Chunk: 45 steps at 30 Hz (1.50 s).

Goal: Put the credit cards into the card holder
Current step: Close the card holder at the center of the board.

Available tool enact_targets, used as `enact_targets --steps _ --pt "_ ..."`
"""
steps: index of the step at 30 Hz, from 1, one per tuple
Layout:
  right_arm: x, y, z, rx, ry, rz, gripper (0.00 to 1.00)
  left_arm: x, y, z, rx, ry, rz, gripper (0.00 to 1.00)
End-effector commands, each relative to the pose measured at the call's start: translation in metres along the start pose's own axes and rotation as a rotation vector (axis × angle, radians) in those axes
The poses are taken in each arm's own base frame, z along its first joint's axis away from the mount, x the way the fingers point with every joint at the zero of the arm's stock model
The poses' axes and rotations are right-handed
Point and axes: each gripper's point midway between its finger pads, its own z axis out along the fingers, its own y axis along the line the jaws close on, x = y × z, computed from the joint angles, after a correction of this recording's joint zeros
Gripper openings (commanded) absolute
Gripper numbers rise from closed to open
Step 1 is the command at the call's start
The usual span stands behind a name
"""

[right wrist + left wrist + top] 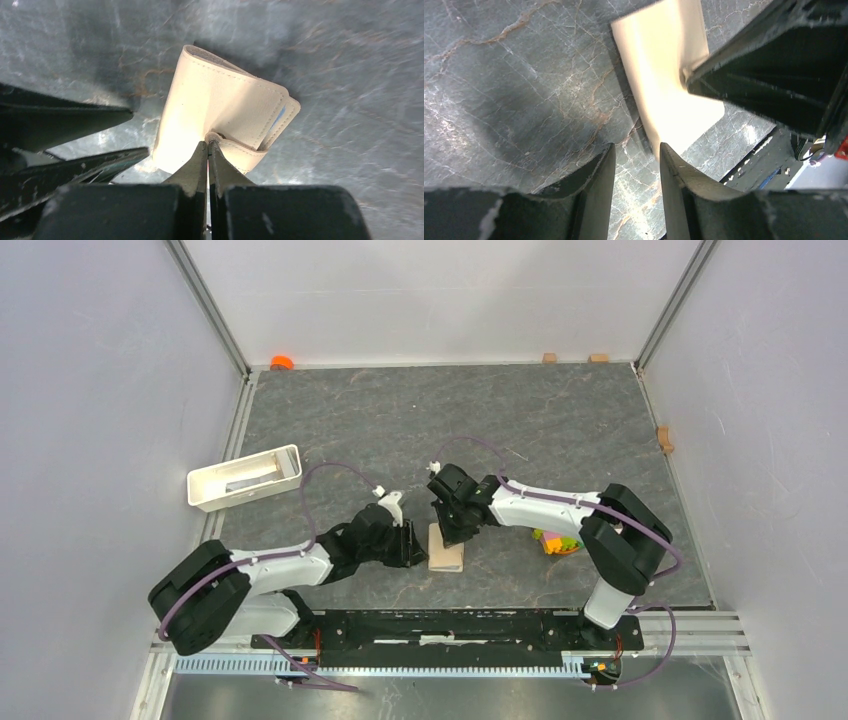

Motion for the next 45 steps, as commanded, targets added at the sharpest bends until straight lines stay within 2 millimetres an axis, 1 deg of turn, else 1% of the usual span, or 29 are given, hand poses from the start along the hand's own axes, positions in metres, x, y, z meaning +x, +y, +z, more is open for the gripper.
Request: enact_targets --steps 1,5,8,11,13,15,19,22,25,28,30,34,38,42,45 --pt "-0.024 -0.039 -0.005 0.176 -0.09 -0.098 0.0 -0.007 -0.001 0.001 -0.026 0.027 0.076 0.46" --pt "-0.028 -0.046 -0.014 0.218 -0.111 -0.115 0.0 -0.003 -0.004 0.01 -0.008 0.074 0.066 0.46" --pt "-0.025 -0.045 -0.018 0.204 -0.114 -0.118 0.0 -0.006 -0.012 0.013 0.033 0.069 0.057 0.46" --pt "-0.025 -0.046 -0.023 0.203 -0.129 -0.12 0.0 -0.015 -0.023 0.014 0.068 0.052 0.049 0.46" --pt "-0.028 -0.049 -0.027 0.221 -0.14 -0.123 0.0 -0.025 -0.029 0.016 0.077 0.037 0.045 0.46" --pt "-0.031 -0.051 -0.031 0.235 -0.152 -0.128 0.0 -0.034 -0.029 0.02 0.064 0.029 0.034 0.46" --pt "-0.036 -0.053 -0.037 0.255 -0.163 -0.143 0.0 -0.044 -0.03 0.032 0.057 0.041 -0.003 0.45" --pt "-0.034 -0.053 -0.034 0.252 -0.155 -0.154 0.0 -0.046 -0.028 0.044 0.042 0.056 -0.015 0.44" --pt "-0.033 -0.046 -0.028 0.208 -0.147 -0.163 0.0 -0.044 -0.024 0.055 0.024 0.079 -0.023 0.42" --pt "-0.034 -0.04 -0.024 0.177 -0.152 -0.167 0.0 -0.04 -0.018 0.061 0.006 0.093 -0.025 0.4" --pt "-0.035 -0.039 -0.022 0.175 -0.149 -0.169 0.0 -0.039 -0.015 0.063 -0.005 0.095 -0.024 0.4" --pt "-0.03 -0.045 -0.016 0.198 -0.136 -0.166 0.0 -0.036 -0.009 0.064 -0.024 0.099 -0.02 0.37" --pt "-0.031 -0.049 -0.011 0.218 -0.138 -0.162 0.0 -0.034 -0.004 0.065 -0.043 0.102 -0.014 0.32" --pt "-0.031 -0.054 -0.009 0.249 -0.135 -0.157 0.0 -0.032 -0.001 0.066 -0.053 0.11 -0.013 0.31" --pt "-0.028 -0.053 -0.005 0.237 -0.127 -0.154 0.0 -0.031 0.001 0.066 -0.056 0.113 -0.012 0.31"
